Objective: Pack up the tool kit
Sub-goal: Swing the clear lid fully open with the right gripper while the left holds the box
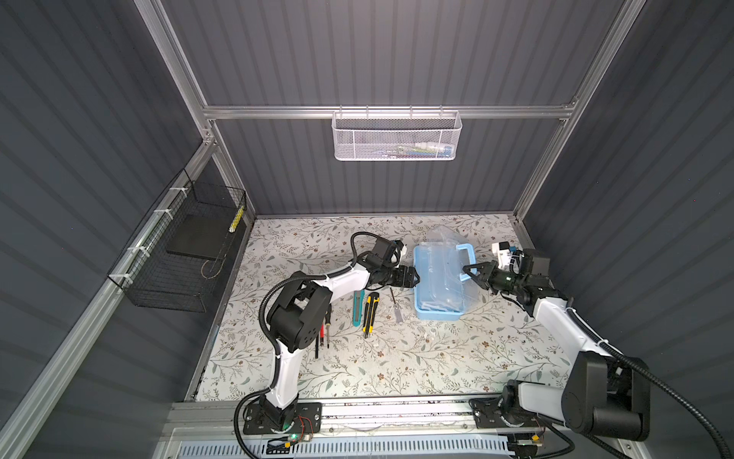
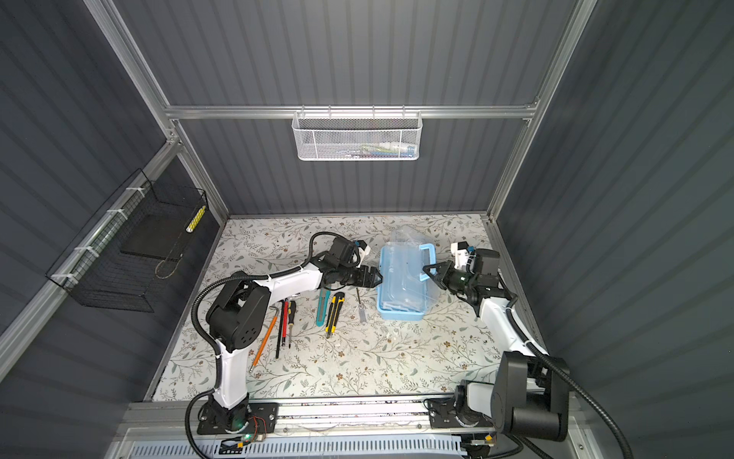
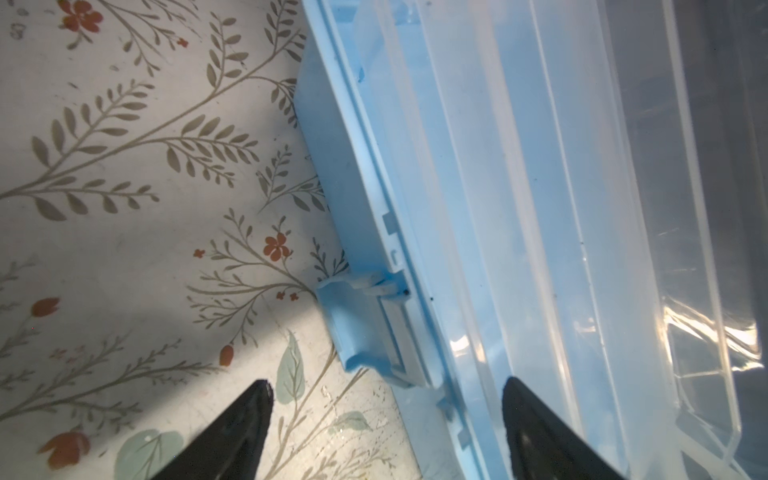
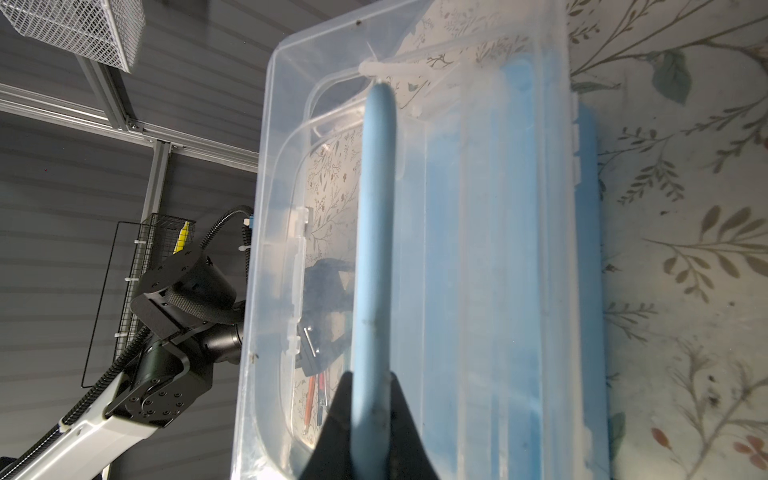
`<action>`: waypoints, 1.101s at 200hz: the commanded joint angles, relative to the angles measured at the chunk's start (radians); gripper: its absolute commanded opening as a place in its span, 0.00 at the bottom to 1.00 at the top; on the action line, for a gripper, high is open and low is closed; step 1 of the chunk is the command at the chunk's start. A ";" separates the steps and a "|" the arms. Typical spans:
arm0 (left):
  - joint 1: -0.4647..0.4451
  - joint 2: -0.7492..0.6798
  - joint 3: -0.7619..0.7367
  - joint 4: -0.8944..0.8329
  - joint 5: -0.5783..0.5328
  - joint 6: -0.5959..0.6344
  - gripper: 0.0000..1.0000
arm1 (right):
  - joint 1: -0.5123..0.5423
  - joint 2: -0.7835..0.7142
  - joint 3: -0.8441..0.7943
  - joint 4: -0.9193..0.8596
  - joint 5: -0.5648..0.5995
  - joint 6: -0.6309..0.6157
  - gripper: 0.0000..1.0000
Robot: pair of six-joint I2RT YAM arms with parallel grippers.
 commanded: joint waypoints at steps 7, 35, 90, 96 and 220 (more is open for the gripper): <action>-0.005 0.048 0.010 -0.070 -0.039 0.017 0.87 | -0.006 -0.024 -0.008 0.137 -0.082 0.005 0.00; -0.007 0.044 0.001 -0.065 -0.048 0.013 0.87 | -0.009 -0.016 -0.003 0.147 -0.092 0.020 0.00; -0.006 0.002 0.028 -0.102 -0.045 0.028 0.87 | -0.030 -0.034 0.030 0.098 -0.096 0.007 0.00; -0.006 -0.006 0.034 -0.104 -0.043 0.029 0.87 | -0.034 -0.036 0.031 0.097 -0.096 0.008 0.00; 0.007 -0.074 0.038 -0.100 -0.087 0.017 0.87 | -0.045 -0.045 0.049 0.100 -0.130 0.028 0.00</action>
